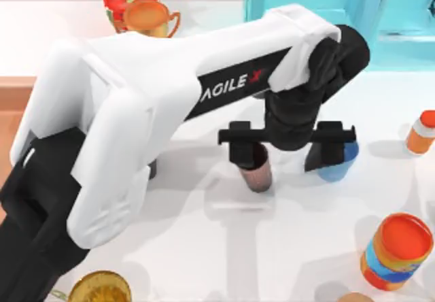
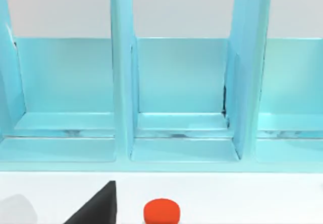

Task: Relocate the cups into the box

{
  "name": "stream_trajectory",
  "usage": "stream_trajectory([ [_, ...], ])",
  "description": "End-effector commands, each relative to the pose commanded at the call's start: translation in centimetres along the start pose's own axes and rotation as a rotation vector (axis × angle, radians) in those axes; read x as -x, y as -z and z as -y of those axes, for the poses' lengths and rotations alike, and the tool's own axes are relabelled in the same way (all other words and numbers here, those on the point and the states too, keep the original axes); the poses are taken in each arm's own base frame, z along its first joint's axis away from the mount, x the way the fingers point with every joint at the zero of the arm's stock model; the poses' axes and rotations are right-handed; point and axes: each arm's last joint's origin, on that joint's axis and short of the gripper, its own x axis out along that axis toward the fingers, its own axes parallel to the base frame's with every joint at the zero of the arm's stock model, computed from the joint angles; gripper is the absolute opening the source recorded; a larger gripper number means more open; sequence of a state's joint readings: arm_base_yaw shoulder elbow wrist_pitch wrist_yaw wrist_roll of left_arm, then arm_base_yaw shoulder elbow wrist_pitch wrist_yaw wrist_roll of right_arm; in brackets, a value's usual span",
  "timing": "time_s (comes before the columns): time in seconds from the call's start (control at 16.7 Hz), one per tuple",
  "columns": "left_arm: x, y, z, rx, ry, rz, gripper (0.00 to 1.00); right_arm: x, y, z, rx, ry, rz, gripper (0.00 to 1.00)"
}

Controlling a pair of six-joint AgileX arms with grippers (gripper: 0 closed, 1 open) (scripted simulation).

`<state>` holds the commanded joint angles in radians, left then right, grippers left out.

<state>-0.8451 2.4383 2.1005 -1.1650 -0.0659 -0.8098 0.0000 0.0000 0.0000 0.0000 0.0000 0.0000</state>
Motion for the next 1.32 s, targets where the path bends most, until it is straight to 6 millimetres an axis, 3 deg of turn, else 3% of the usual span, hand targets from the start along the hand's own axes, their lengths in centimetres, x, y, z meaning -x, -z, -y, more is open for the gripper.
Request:
stream_trajectory([
  [0.48,0.0,0.0,0.0,0.000,0.000,0.000,0.02,0.0,0.0,0.0,0.000,0.000,0.000,1.00],
  [1.08,0.1,0.1,0.0,-0.004,-0.001,-0.001,0.00,0.0,0.0,0.0,0.000,0.000,0.000,1.00],
  [1.2,1.1,-0.4,-1.3,0.000,-0.007,-0.007,0.00,0.0,0.0,0.0,0.000,0.000,0.000,1.00],
  [1.32,3.4,-0.8,-3.4,0.002,-0.004,-0.005,0.00,0.0,0.0,0.0,0.000,0.000,0.000,1.00],
])
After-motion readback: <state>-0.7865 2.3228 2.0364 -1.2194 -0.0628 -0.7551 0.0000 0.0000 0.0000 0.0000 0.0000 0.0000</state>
